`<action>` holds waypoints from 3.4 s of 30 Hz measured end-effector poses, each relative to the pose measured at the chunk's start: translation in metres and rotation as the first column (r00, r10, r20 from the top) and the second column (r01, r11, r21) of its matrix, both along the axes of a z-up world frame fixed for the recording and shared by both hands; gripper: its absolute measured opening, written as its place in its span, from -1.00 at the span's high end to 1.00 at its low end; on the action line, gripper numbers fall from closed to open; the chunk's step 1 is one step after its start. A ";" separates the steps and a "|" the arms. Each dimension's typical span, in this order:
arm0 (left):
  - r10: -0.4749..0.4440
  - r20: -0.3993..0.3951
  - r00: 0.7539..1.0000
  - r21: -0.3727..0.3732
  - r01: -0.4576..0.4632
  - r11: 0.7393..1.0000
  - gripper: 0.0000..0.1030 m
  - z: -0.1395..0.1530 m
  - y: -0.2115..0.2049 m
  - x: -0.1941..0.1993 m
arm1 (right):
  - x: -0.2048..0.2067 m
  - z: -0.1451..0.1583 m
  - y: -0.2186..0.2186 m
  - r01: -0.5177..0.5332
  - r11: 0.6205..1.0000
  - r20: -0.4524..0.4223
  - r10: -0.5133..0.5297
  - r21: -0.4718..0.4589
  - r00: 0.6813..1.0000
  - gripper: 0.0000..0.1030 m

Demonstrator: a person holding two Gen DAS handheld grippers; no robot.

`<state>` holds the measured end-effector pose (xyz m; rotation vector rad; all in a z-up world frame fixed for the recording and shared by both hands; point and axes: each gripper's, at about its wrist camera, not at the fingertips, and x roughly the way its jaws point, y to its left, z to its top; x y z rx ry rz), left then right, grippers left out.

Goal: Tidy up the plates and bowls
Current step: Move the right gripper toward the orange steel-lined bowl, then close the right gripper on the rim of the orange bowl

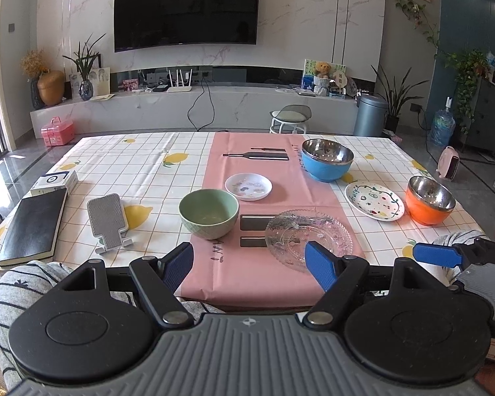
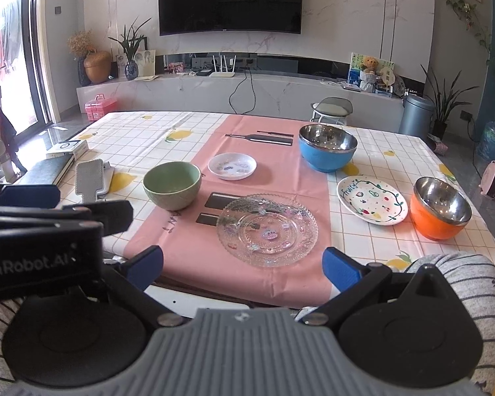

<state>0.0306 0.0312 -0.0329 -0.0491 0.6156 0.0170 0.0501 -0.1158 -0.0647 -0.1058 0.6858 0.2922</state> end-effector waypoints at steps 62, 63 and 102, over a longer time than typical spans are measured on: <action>-0.211 -0.280 0.937 -0.144 0.176 0.974 -0.30 -0.012 -0.010 0.226 | 0.267 0.034 -0.136 0.364 0.923 -0.093 -0.354 0.126 0.931 -0.75; -0.227 -0.282 0.932 -0.150 0.190 0.970 -0.30 -0.011 -0.017 0.226 | 0.261 0.037 -0.142 0.384 0.918 -0.065 -0.379 0.103 0.923 -0.75; -0.501 -0.507 0.701 -0.111 0.523 0.845 -0.53 -0.092 -0.286 0.318 | 0.236 -0.093 -0.327 0.736 0.615 -0.499 -0.561 0.282 0.660 -0.20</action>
